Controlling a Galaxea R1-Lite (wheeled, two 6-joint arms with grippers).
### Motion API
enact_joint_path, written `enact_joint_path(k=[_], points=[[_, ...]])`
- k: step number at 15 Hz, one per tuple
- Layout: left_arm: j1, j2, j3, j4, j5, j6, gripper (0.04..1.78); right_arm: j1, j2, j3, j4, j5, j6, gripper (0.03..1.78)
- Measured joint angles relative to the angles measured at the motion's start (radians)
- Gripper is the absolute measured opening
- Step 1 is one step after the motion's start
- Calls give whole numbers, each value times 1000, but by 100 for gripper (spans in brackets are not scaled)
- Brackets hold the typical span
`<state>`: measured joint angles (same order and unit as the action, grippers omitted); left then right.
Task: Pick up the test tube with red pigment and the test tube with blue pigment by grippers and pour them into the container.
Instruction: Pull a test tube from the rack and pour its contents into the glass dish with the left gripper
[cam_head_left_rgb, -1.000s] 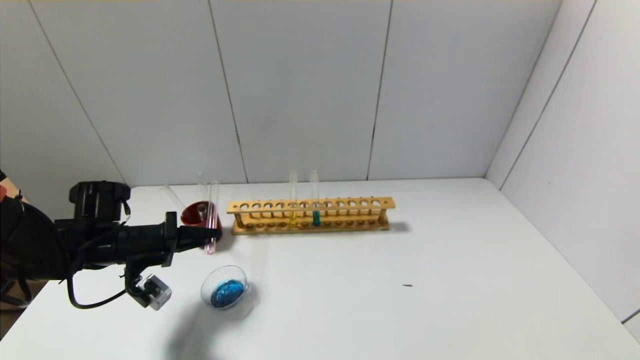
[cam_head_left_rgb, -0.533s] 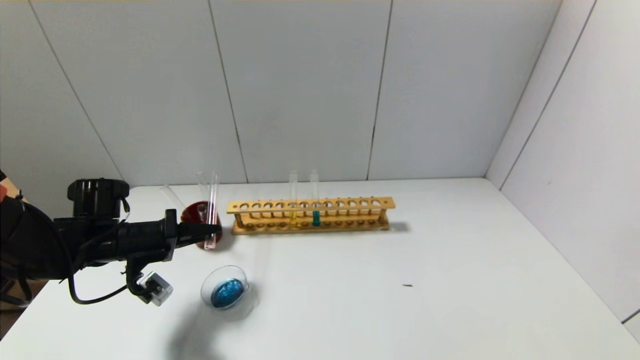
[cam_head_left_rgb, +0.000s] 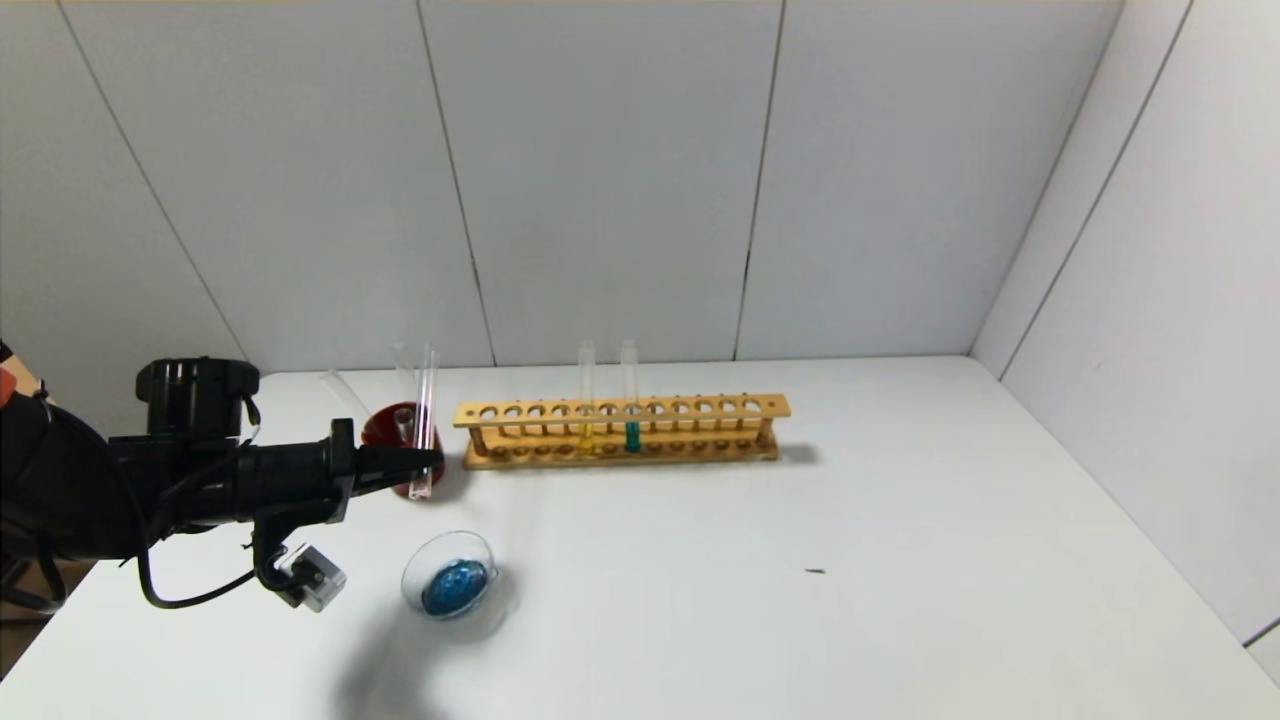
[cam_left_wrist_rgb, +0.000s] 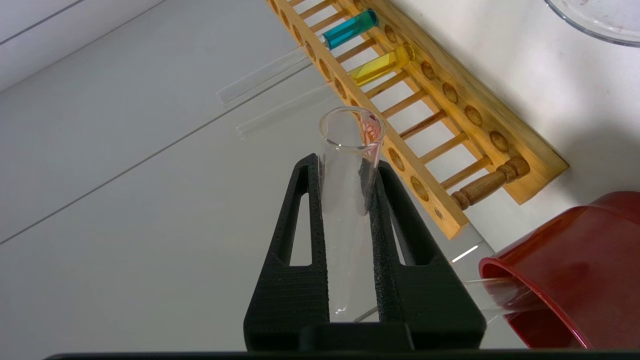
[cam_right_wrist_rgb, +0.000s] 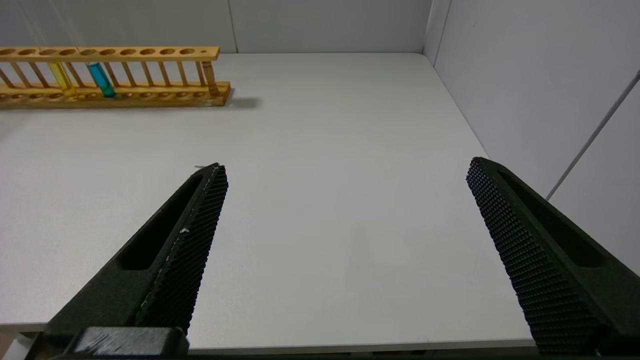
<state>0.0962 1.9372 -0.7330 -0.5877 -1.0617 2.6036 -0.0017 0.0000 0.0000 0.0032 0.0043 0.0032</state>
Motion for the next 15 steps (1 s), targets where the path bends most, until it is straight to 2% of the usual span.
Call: enact_joint_path(k=[5, 7, 10, 12, 15], points=[[-10, 3, 5, 14, -7, -32, 30, 0, 0, 0, 0, 0, 0, 175], [-46, -18, 44, 7, 3, -114, 30, 0, 0, 0, 0, 0, 0, 175], [-51, -66, 94, -165, 47, -353, 30, 0, 0, 0, 0, 0, 0, 175], [-55, -104, 112, -291, 144, -579, 30, 0, 0, 0, 0, 0, 0, 175], [-125, -168, 125, -452, 430, -957, 30, 0, 0, 0, 0, 0, 0, 175]])
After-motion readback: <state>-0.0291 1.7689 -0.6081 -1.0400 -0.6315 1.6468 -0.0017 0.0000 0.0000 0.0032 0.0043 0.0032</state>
